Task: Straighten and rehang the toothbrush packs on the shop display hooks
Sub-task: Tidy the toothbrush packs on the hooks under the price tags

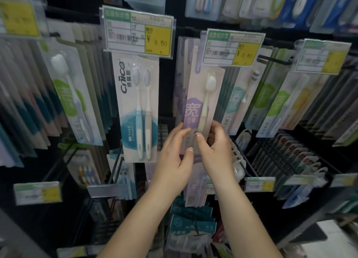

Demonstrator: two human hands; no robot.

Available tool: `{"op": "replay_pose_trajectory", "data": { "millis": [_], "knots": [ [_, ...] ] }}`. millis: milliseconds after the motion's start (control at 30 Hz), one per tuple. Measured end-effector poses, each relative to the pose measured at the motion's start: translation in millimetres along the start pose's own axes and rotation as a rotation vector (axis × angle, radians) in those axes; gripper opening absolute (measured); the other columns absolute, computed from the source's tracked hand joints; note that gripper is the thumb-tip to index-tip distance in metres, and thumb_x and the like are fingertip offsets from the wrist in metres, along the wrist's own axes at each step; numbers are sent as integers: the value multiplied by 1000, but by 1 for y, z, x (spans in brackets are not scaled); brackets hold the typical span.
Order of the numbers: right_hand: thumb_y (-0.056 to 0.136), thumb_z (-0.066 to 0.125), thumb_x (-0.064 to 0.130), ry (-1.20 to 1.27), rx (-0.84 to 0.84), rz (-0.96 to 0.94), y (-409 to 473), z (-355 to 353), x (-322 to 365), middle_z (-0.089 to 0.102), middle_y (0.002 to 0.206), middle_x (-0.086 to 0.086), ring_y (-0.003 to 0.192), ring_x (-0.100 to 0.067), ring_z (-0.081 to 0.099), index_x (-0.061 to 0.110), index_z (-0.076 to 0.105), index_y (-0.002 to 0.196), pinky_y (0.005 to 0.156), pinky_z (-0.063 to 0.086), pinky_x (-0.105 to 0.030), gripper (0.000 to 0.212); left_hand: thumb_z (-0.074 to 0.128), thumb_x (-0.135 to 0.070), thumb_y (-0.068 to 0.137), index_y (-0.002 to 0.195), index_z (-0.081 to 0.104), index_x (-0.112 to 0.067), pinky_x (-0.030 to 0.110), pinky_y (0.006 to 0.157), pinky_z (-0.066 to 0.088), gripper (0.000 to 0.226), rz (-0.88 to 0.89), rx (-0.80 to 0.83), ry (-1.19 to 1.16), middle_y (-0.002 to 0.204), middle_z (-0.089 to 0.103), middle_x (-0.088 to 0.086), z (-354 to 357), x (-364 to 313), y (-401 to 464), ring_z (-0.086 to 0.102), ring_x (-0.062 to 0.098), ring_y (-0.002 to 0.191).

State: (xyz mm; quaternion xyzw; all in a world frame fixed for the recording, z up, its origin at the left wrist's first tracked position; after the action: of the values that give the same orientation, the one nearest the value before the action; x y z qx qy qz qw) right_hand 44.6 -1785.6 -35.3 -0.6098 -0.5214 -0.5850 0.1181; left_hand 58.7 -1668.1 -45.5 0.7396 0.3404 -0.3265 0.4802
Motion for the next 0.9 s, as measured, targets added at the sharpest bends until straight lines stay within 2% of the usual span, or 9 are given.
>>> {"op": "replay_pose_trajectory", "data": {
  "millis": [67, 100, 200, 333, 433, 500, 667, 833, 900],
  "knots": [
    [89, 56, 22, 14, 13, 19, -1, 1, -1, 60, 120, 4, 114, -13, 55, 24, 51, 121, 97, 46, -40, 33, 47, -9, 92, 120, 39, -41, -2, 101, 15, 43, 36, 12, 2, 134, 26, -30, 3, -4, -5, 19, -25, 123],
    [89, 55, 23, 23, 17, 33, -1, 1, -1, 58, 123, 5, 116, -11, 53, 23, 49, 127, 99, 45, -37, 38, 45, -12, 92, 119, 37, -44, -5, 99, 13, 43, 42, 24, -7, 135, 26, -31, 5, -4, -7, 19, -24, 125],
    [92, 52, 22, 49, 28, 84, -2, 1, -1, 49, 134, 8, 124, -6, 45, 21, 38, 139, 104, 37, -26, 49, 41, -18, 86, 120, 36, -47, -3, 100, 15, 45, 58, 50, -45, 139, 28, -27, 9, -6, -11, 21, -17, 130],
    [93, 50, 25, 55, 48, 140, -3, 5, -2, 29, 152, 5, 139, -8, 26, 19, 22, 147, 115, 24, -32, 62, 42, -11, 86, 125, 39, -40, 4, 105, 19, 48, 97, 44, -100, 141, 34, -21, 7, -6, -15, 27, -13, 131],
    [92, 51, 18, 95, 77, 156, -7, 6, -2, 21, 154, 8, 137, 0, 19, 22, 16, 148, 114, 19, -25, 66, 40, -15, 87, 124, 36, -43, 11, 108, 24, 47, 121, 49, -138, 141, 35, -19, 7, -6, -18, 31, -7, 132],
    [91, 50, 12, 124, 103, 164, -9, 6, -3, 19, 153, 12, 132, 6, 17, 25, 13, 148, 112, 17, -22, 69, 39, -16, 88, 124, 35, -45, 10, 107, 25, 46, 130, 60, -161, 141, 35, -19, 9, -6, -21, 31, -7, 132],
    [88, 50, 12, 156, 106, 175, -10, 4, -7, 22, 140, 22, 132, 6, 17, 28, 13, 148, 116, 19, -29, 72, 42, -6, 86, 124, 34, -44, 2, 102, 22, 55, 141, 94, -171, 140, 32, -23, 13, -7, -22, 27, -11, 132],
    [89, 53, 10, 98, 79, 146, -11, 3, -6, 18, 153, 11, 140, -3, 17, 25, 11, 149, 117, 20, -35, 74, 42, -8, 86, 130, 38, -32, 6, 107, 20, 50, 152, 82, -125, 142, 30, -22, 10, -3, -20, 26, -10, 133],
    [89, 54, 11, 34, 31, 93, -12, 2, -2, 17, 152, 11, 142, -6, 15, 23, 11, 149, 116, 18, -28, 75, 41, -8, 87, 132, 40, -28, 6, 107, 18, 49, 161, 59, -98, 143, 30, -22, 4, -2, -19, 25, -10, 134]
  ]
}}
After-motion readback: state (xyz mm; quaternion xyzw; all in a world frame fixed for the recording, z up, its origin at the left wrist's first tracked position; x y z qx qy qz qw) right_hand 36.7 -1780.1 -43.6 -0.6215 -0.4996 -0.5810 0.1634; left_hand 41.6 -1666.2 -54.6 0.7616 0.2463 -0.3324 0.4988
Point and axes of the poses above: each hand's wrist, its own y-axis towards the middle knuckle, its own z-axis out of the palm, x = y × z, the point moved 8 cm from there along y, towards the middle knuckle
